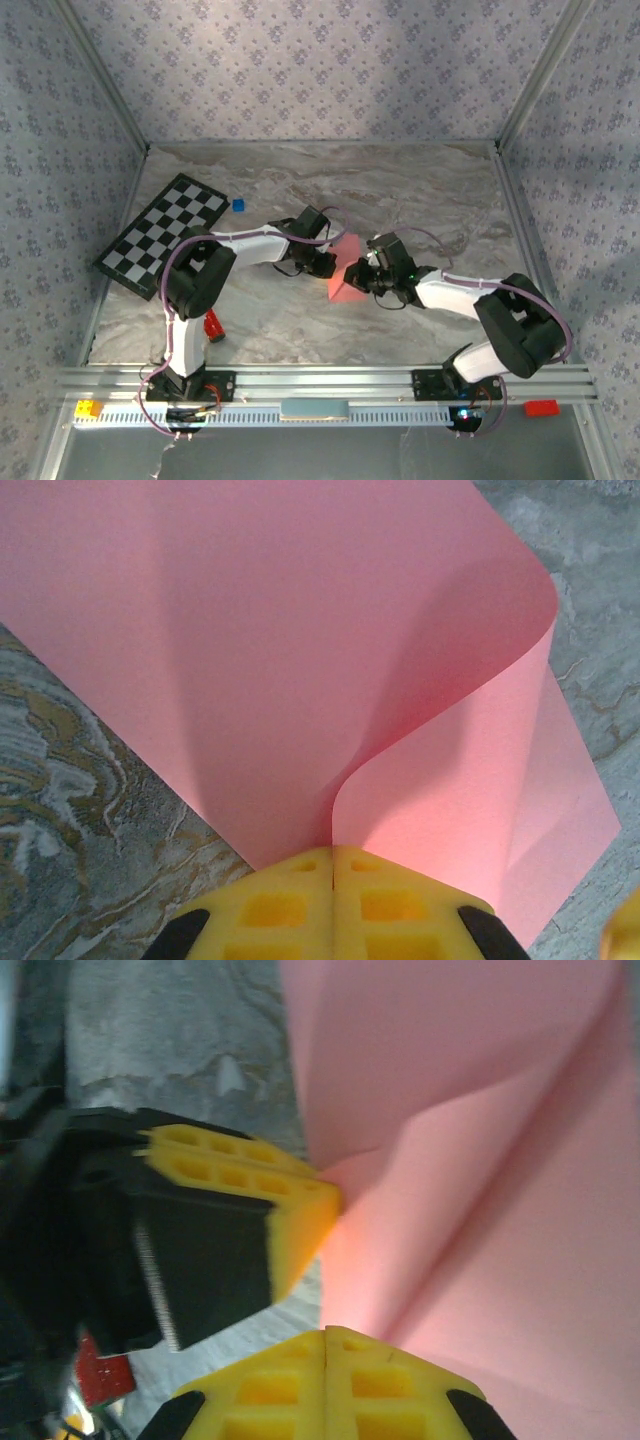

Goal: Fold a paper plane with a square sheet of paper (pick it up from the middle)

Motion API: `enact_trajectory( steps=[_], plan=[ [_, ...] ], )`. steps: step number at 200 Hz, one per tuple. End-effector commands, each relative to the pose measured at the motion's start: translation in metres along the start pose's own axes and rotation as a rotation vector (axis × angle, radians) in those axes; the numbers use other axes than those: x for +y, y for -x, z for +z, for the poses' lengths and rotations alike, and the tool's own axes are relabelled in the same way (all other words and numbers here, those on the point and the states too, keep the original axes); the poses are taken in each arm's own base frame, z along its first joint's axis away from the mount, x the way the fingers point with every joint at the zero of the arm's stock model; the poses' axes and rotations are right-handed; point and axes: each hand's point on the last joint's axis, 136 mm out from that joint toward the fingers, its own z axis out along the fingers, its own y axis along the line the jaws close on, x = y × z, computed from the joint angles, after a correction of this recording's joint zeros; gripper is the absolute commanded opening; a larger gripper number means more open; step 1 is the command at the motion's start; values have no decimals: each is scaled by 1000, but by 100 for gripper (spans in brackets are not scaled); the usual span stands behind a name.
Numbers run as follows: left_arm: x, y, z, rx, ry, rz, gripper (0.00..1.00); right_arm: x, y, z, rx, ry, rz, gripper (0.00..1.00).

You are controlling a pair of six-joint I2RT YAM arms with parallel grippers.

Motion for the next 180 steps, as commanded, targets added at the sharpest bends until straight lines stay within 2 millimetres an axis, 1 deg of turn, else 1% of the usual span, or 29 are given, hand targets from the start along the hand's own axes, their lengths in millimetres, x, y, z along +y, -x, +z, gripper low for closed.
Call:
enact_trajectory(
  steps=[1, 25, 49, 95, 146, 162, 180],
  plan=[
    [11, -19, 14, 72, 30, -7, 6, 14, -3, 9, 11, 60, 18, 2],
    [12, -19, 14, 75, 35, -6, 6, 15, -10, 19, 33, 73, 31, 1],
    [13, -21, 14, 79, 36, -5, 6, 12, -11, 24, 39, 60, 38, 1],
    [14, -23, 16, 88, 37, -2, 5, 2, -17, 33, 64, 39, 47, 1],
    [16, -26, 17, 99, 40, 1, 6, -17, -24, 36, 67, 10, 68, 1],
    [17, -25, 17, 97, 41, 0, 5, -17, -25, 37, 66, 20, 68, 3],
    [17, -24, 17, 96, 43, -1, 6, -13, -23, 36, 64, 33, 61, 4]
  ],
)
